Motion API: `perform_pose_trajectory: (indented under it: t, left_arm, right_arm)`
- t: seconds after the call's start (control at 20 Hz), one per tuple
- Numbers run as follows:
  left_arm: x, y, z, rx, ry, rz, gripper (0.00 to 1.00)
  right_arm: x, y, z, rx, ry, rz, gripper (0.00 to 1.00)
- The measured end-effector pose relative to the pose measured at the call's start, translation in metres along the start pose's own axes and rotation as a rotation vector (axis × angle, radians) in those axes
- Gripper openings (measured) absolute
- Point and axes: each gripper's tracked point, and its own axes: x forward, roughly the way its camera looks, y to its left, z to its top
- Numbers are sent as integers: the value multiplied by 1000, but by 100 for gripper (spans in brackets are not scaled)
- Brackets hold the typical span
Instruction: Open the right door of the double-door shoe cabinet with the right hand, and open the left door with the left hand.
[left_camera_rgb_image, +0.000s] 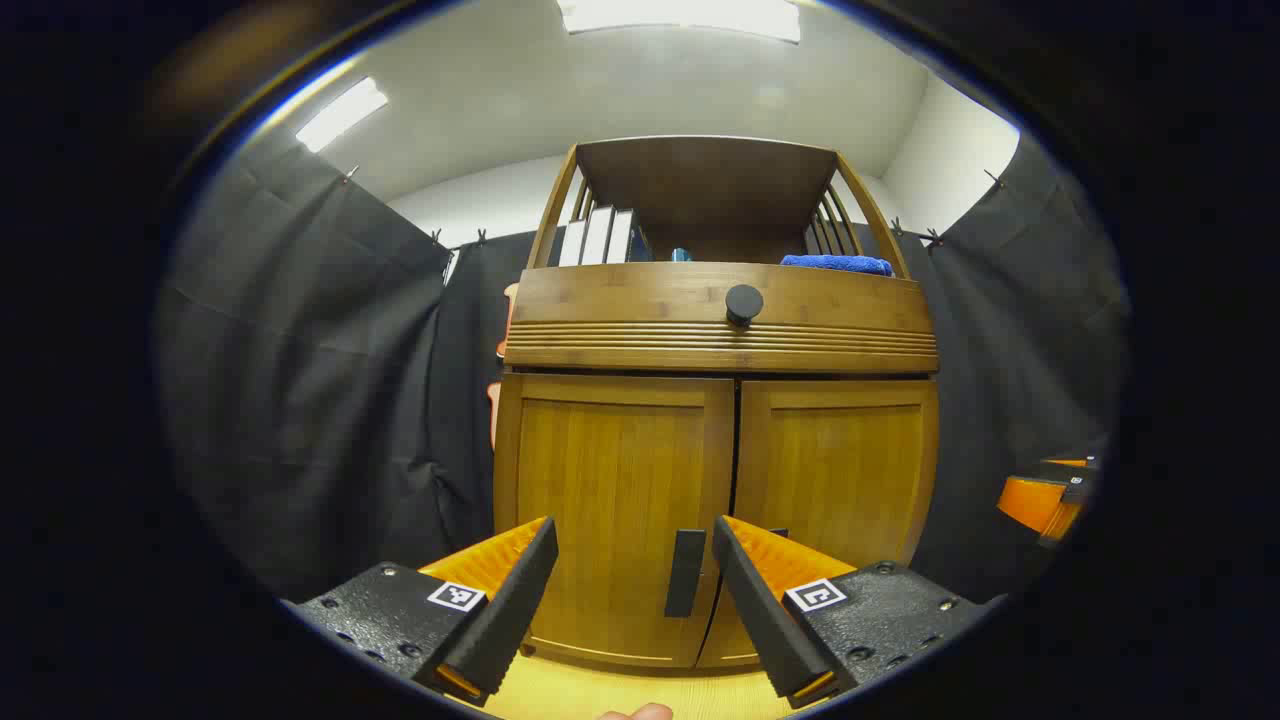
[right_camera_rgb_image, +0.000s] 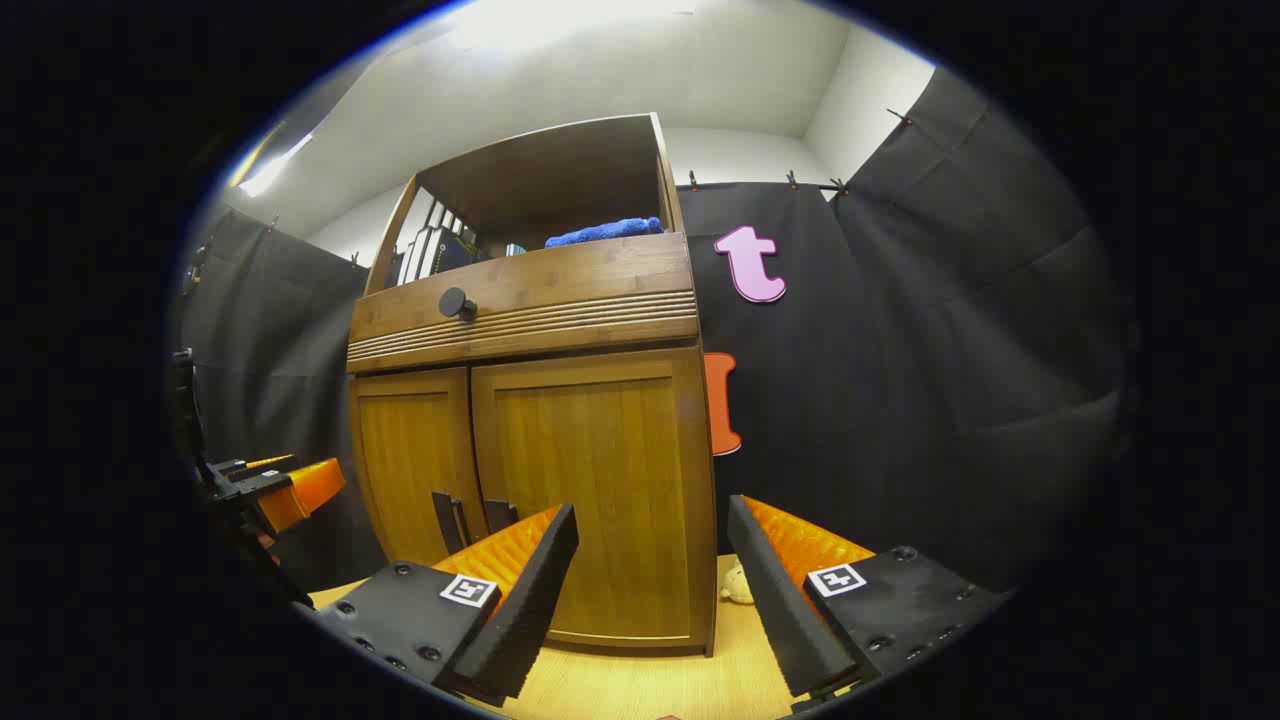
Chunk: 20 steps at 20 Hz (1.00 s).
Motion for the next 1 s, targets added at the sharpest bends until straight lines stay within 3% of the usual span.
perform_pose_trajectory:
  t: [0.05,0.15,0.2,0.75,0.8,1.0]
  left_arm:
    - [0,2,-1,2,0,3,92]
    - [0,6,-2,4,0,7,92]
    - [0,7,-2,3,1,8,92]
    - [12,25,-15,-12,12,30,92]
    - [13,26,-15,-14,11,31,92]
    - [20,28,-18,-16,9,24,92]
  right_arm:
    - [1,0,0,0,0,-2,98]
    - [0,2,-1,3,-1,-5,98]
    - [1,3,-2,3,1,-4,89]
    - [13,21,-9,-15,16,19,89]
    - [15,22,-10,-16,17,18,98]
    - [21,27,-14,-20,22,18,98]
